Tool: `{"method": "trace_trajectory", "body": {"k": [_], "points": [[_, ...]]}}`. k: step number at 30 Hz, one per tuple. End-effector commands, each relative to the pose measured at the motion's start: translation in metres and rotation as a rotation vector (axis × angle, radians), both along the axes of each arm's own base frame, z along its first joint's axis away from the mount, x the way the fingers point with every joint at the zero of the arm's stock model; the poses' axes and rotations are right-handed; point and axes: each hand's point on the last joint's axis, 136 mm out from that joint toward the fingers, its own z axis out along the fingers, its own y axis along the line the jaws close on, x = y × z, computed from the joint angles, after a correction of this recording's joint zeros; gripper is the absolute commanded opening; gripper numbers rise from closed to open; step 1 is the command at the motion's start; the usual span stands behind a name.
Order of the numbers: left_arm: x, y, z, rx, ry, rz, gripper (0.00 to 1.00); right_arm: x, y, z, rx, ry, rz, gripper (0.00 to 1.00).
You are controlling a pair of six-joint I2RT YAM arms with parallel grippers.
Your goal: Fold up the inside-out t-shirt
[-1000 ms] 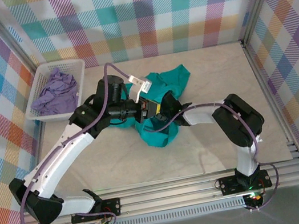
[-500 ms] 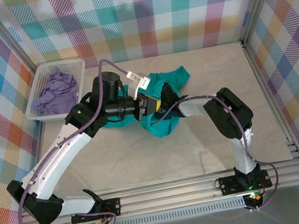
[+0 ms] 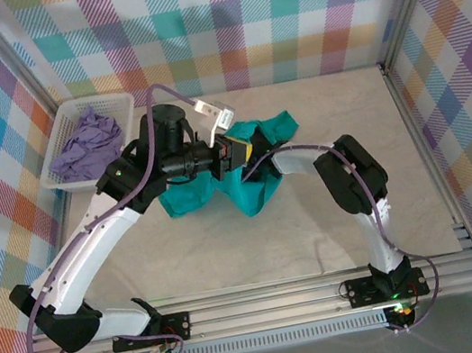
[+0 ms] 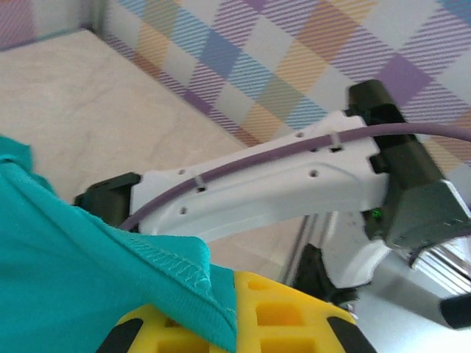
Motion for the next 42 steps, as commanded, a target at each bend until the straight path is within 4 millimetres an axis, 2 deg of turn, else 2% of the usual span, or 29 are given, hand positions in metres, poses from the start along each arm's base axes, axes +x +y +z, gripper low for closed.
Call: {"method": "trace_trajectory", "body": {"k": [1, 6, 9, 10, 14, 18, 24, 27, 29, 32, 35, 39, 42], "points": [[0.012, 0.025, 0.032, -0.025, -0.116, 0.169, 0.0, -0.028, -0.024, -0.033, -0.111, 0.189, -0.004, 0.52], [0.034, 0.059, 0.033, -0.005, -0.168, 0.391, 0.0, -0.034, -0.032, -0.036, -0.109, 0.291, -0.019, 0.23], [0.047, 0.079, 0.024, 0.014, -0.174, 0.513, 0.0, -0.03, -0.028, -0.023, -0.076, 0.28, -0.016, 0.03], [0.051, 0.084, 0.02, 0.021, -0.171, 0.547, 0.0, -0.029, -0.025, -0.015, -0.048, 0.27, -0.018, 0.0], [0.078, 0.108, -0.015, 0.092, -0.122, 0.695, 0.0, -0.034, -0.003, 0.036, 0.166, 0.211, -0.002, 0.0], [0.115, 0.131, -0.05, 0.159, -0.04, 0.807, 0.0, -0.065, 0.019, 0.085, 0.392, 0.181, 0.106, 0.0], [0.16, 0.136, -0.102, 0.202, 0.08, 0.844, 0.0, -0.106, 0.035, 0.126, 0.623, 0.193, 0.245, 0.0], [0.176, 0.137, -0.121, 0.217, 0.125, 0.849, 0.0, -0.114, 0.042, 0.143, 0.704, 0.199, 0.282, 0.0], [0.181, 0.139, -0.129, 0.217, 0.156, 0.848, 0.0, -0.109, 0.042, 0.151, 0.713, 0.181, 0.267, 0.0], [0.178, 0.137, -0.126, 0.188, 0.169, 0.823, 0.0, -0.098, 0.033, 0.132, 0.628, 0.169, 0.198, 0.0], [0.167, 0.125, -0.109, 0.112, 0.174, 0.746, 0.0, -0.107, 0.03, 0.099, 0.53, 0.214, 0.207, 0.01], [0.147, 0.102, -0.085, 0.021, 0.198, 0.608, 0.0, -0.126, 0.043, 0.077, 0.435, 0.182, 0.29, 0.13], [0.129, 0.09, -0.073, -0.01, 0.206, 0.533, 0.0, -0.118, 0.048, 0.062, 0.384, 0.163, 0.279, 0.21]]}}
